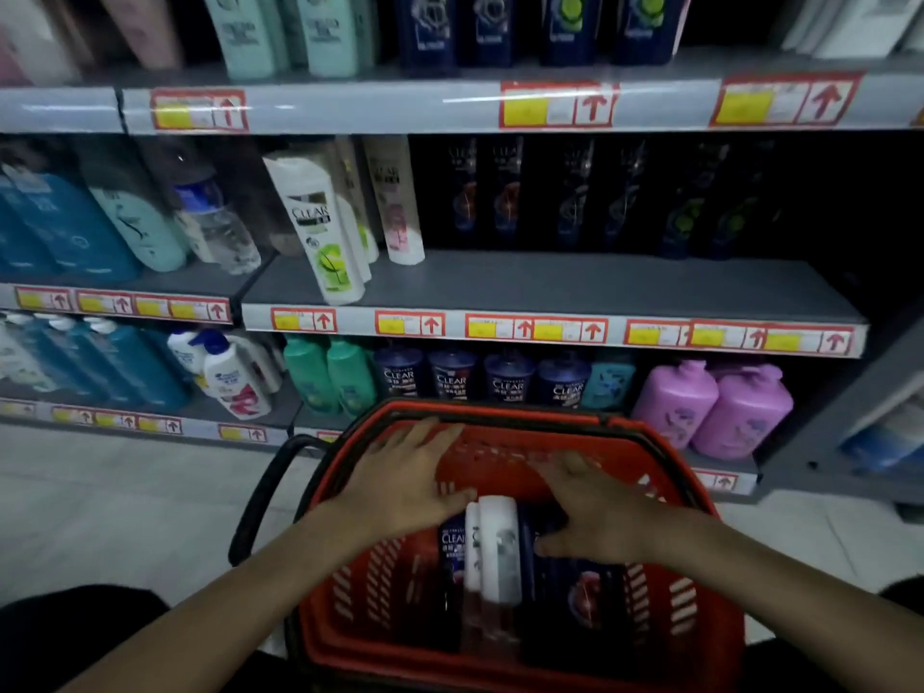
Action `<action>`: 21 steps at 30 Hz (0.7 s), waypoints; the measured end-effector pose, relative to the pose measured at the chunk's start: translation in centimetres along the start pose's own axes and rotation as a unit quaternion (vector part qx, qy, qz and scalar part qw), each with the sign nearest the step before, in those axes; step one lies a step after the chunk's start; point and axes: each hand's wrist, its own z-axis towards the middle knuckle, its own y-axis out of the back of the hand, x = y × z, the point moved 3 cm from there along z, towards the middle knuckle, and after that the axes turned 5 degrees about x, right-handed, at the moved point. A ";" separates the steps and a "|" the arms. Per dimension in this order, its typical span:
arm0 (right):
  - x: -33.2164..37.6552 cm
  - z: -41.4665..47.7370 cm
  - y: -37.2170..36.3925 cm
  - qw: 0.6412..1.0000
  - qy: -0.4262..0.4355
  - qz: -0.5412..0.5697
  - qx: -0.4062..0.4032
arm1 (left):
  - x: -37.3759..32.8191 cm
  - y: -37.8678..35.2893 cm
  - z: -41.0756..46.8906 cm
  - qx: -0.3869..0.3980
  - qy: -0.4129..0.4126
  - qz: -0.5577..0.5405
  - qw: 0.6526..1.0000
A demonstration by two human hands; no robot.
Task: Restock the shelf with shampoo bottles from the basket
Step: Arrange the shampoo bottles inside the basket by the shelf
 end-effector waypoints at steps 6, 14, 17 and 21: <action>-1.2 0.7 -6.1 0.989 0.008 -0.124 0.077 | -1.9 -7.6 2.4 0.105 0.018 -0.032 0.994; -2.5 0.8 -7.9 0.976 0.008 -0.180 0.124 | -3.8 -15.5 7.2 0.173 0.178 -0.266 0.931; -2.8 1.1 -7.9 0.975 0.004 -0.189 0.116 | -4.0 -17.8 9.1 0.141 0.237 -0.309 0.910; -3.2 1.4 -7.7 0.973 -0.001 -0.193 0.123 | -4.2 -19.8 10.5 0.106 0.298 -0.345 0.884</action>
